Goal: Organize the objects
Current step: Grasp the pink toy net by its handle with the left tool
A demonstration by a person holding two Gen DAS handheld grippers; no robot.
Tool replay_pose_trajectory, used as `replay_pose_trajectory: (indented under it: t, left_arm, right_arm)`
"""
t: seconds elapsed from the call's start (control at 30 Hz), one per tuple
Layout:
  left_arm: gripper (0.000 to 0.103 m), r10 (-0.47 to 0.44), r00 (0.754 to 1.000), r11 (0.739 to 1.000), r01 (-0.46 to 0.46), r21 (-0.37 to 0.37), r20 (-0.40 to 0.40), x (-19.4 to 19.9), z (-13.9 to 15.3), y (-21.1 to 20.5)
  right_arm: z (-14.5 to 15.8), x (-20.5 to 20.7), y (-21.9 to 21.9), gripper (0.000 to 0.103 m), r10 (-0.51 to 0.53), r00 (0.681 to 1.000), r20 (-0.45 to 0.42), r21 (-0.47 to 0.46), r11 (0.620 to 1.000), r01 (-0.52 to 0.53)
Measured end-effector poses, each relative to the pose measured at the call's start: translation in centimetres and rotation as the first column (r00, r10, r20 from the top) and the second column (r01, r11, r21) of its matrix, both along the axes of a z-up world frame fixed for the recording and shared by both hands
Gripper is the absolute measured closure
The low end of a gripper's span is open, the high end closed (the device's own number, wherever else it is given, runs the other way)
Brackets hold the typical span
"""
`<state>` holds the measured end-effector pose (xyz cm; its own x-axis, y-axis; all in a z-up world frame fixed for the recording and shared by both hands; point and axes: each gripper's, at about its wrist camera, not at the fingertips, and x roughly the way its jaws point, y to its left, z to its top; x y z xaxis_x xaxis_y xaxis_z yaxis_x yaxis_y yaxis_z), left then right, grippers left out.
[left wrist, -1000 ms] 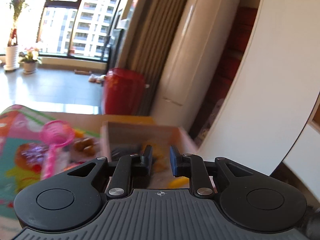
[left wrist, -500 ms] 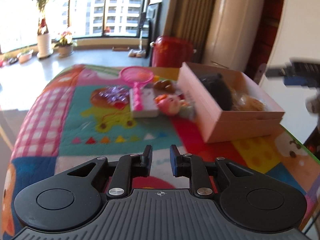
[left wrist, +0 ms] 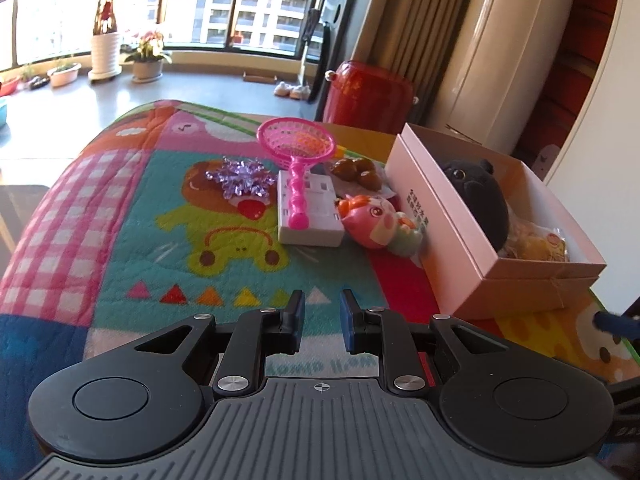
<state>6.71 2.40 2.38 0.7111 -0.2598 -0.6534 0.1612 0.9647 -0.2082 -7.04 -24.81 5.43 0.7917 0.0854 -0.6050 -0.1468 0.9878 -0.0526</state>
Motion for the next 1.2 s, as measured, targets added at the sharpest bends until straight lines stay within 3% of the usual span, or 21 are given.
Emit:
replay_pose_trajectory:
  t: [0.23,0.33,0.4,0.57,0.77,0.9,1.03,1.2]
  left_arm:
    - [0.082,0.011,1.0,0.999,-0.012,0.034,0.012,0.6,0.2,-0.2]
    - [0.082,0.025,0.999,1.0,-0.024,-0.009,0.048,1.4,0.7,0.8]
    - [0.082,0.042,0.996,0.999,-0.039,-0.036,0.077,2.2,1.2,1.8]
    - [0.082,0.054,0.994,0.998,-0.053,-0.022,0.09,4.7,1.5,3.3]
    - [0.082,0.13,0.984,0.991,-0.13,-0.007,0.12,8.6,1.4,4.4]
    - [0.082,0.042,0.996,0.996,-0.035,-0.079,0.082,11.1,1.9,4.1]
    - [0.082,-0.03,0.996,1.0,0.03,0.003,0.087,11.8,1.8,1.0]
    - [0.08,0.007,0.999,0.997,-0.01,0.075,0.038,13.7,0.1,-1.0]
  right_arm:
    - [-1.2,1.1,0.4,0.0,-0.012,1.0,-0.016,0.046,0.999,0.013]
    - [-1.8,1.4,0.7,0.0,-0.009,0.999,-0.05,0.037,0.999,0.011]
    - [-1.8,1.5,0.6,0.0,-0.023,0.999,-0.05,0.043,0.999,0.025]
    - [-1.9,1.7,0.0,0.0,-0.055,0.996,-0.065,0.068,0.996,0.06]
    - [-2.3,2.2,-0.3,0.0,-0.065,0.993,-0.098,0.088,0.993,0.073]
    - [-2.3,2.2,-0.3,0.0,-0.066,0.993,-0.1,0.089,0.993,0.075]
    - [-2.3,2.2,-0.3,0.0,-0.068,0.993,-0.101,0.092,0.993,0.078]
    - [-2.3,2.3,-0.2,0.0,-0.07,0.992,-0.103,0.089,0.993,0.079]
